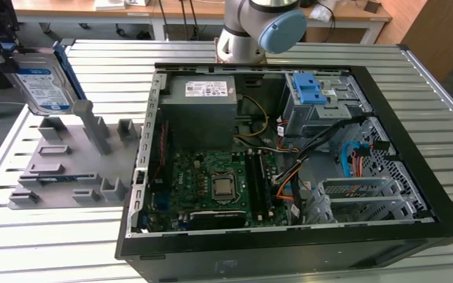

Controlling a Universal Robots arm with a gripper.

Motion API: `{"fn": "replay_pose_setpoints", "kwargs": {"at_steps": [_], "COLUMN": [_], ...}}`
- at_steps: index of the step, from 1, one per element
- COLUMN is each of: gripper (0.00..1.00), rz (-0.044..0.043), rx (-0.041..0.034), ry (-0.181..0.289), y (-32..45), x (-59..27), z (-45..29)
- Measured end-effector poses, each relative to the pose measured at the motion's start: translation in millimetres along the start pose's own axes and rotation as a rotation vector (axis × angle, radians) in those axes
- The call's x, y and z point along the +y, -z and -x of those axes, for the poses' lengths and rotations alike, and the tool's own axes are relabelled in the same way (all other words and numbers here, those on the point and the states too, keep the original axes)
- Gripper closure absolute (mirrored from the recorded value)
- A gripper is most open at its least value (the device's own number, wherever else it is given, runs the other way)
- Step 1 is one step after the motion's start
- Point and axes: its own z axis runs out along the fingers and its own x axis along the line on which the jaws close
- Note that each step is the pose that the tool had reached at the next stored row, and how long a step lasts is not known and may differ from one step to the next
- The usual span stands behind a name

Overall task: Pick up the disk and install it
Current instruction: 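Pick up the disk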

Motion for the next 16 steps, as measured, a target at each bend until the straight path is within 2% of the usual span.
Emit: {"fn": "replay_pose_setpoints", "kwargs": {"at_steps": [16], "gripper": [0.63], "rz": [0.0002], "rx": [0.0006], "ry": [0.000], "y": [6.1], "x": [0.0], "z": [0.0]}}
